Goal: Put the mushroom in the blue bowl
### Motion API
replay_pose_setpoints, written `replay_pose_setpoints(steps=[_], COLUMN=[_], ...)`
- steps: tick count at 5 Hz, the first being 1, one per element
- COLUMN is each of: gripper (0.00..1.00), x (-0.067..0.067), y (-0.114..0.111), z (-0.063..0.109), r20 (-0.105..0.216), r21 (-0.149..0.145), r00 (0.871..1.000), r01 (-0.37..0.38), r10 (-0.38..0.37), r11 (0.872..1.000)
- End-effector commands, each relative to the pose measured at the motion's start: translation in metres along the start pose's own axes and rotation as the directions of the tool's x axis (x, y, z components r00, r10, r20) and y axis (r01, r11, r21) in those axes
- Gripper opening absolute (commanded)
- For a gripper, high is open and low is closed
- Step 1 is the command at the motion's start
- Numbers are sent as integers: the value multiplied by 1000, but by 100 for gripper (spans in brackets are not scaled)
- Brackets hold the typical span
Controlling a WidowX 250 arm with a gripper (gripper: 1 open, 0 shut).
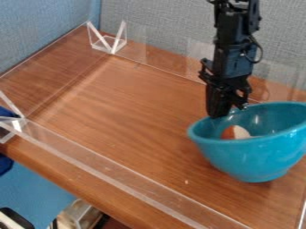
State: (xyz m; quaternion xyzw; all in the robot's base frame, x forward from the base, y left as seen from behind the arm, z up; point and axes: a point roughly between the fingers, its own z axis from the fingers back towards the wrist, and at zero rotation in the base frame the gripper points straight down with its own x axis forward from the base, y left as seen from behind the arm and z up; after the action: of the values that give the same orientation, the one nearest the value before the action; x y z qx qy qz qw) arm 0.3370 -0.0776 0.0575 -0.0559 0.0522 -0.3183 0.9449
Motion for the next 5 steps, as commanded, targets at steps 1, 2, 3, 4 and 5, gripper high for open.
replay_pose_setpoints(steps=[1, 2, 3, 4, 5], gripper=[0, 0, 0, 0, 0], x=[16, 32, 41, 37, 34], y=[-16, -37, -56, -73, -77], z=[9, -4, -19, -21, -18], r20=[35, 19, 5, -4, -10], r21=[31, 31, 23, 27, 24], r00=[993, 976, 960, 947, 952], r01=[110, 215, 280, 320, 306], r10=[-111, -216, -280, -320, -306], r11=[993, 976, 960, 947, 952])
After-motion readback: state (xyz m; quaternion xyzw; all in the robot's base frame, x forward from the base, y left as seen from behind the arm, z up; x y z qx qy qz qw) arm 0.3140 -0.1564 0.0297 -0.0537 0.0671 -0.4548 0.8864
